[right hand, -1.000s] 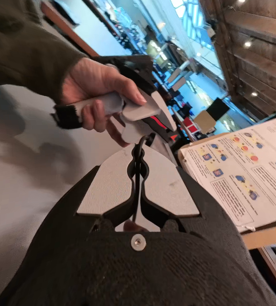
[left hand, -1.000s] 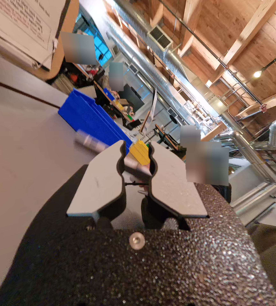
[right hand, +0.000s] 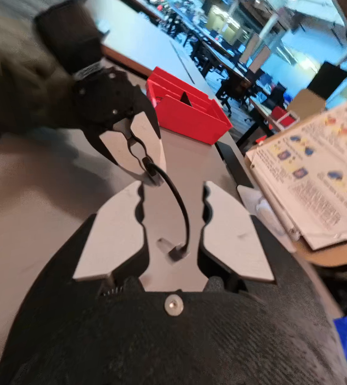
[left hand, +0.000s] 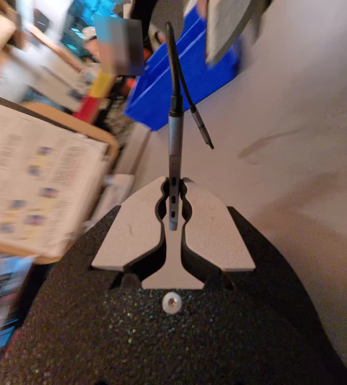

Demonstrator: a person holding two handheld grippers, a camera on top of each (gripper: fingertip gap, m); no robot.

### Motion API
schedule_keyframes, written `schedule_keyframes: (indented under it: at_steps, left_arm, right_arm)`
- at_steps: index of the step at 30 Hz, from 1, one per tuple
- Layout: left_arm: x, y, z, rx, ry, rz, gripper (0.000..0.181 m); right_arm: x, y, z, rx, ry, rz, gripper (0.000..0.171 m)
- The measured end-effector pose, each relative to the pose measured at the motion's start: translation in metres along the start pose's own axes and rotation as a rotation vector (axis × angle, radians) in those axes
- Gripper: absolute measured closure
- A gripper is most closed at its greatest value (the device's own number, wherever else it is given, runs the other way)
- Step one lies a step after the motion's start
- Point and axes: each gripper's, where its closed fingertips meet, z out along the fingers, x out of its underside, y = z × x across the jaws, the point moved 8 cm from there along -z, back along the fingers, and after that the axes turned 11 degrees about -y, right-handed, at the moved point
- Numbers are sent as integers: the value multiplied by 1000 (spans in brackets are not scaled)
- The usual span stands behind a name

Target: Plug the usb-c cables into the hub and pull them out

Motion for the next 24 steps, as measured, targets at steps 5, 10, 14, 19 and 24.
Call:
schedule_keyframes:
  at_steps: [5,10,14,19,24]
  left_arm:
    - [-15,25,-2,-272,189,556,172]
    - [-25,30,5,-336,190,821,172]
    - [-22,29,2,-338,168,927,172]
    - [-23,24,3,-347,155,996,172]
    - [-24,19,9,-322,164,1027,172]
  right_arm:
    - [-17,7,6,332,-143,247,97]
    - [-2,19,36,547,-112,273,100]
    - [-10,20,33,572,-179,264,117]
    - [-17,26,41,581,-68,157,122]
    - [3,28,49,636,-17,239,119]
